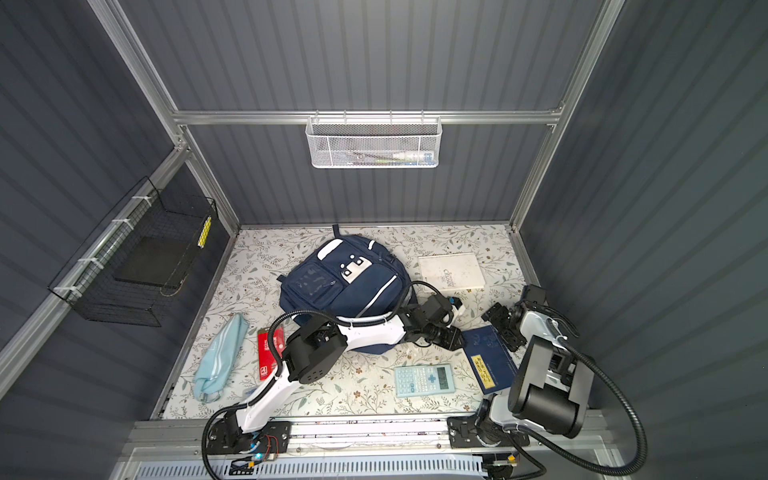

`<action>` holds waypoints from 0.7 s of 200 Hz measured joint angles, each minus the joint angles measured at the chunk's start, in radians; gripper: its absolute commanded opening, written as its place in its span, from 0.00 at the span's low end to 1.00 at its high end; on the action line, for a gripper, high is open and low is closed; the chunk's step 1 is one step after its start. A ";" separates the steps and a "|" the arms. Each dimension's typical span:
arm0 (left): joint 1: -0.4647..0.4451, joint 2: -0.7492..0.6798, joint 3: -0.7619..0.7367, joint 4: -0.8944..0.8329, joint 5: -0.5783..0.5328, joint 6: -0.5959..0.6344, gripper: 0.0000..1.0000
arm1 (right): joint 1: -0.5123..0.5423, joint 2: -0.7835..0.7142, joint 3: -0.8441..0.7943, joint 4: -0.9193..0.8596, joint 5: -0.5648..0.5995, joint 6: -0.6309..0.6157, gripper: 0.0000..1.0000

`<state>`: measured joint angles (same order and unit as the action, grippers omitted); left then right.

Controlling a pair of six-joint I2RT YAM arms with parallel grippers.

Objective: Pack the student bag

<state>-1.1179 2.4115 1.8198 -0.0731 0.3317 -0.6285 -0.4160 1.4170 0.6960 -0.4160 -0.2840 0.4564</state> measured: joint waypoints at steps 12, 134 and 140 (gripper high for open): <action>0.020 0.000 0.009 -0.018 -0.018 0.002 0.28 | 0.014 -0.001 -0.003 0.008 -0.009 0.005 0.90; 0.179 -0.100 -0.063 -0.142 -0.119 0.100 0.54 | 0.087 -0.090 -0.064 -0.051 -0.056 0.041 0.95; 0.166 -0.131 -0.101 -0.145 -0.118 0.100 0.56 | 0.090 -0.090 -0.063 -0.053 -0.046 0.041 0.95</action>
<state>-0.9524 2.2807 1.7187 -0.2176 0.2134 -0.5289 -0.3256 1.3273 0.6331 -0.4690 -0.3302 0.4976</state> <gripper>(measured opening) 0.523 0.954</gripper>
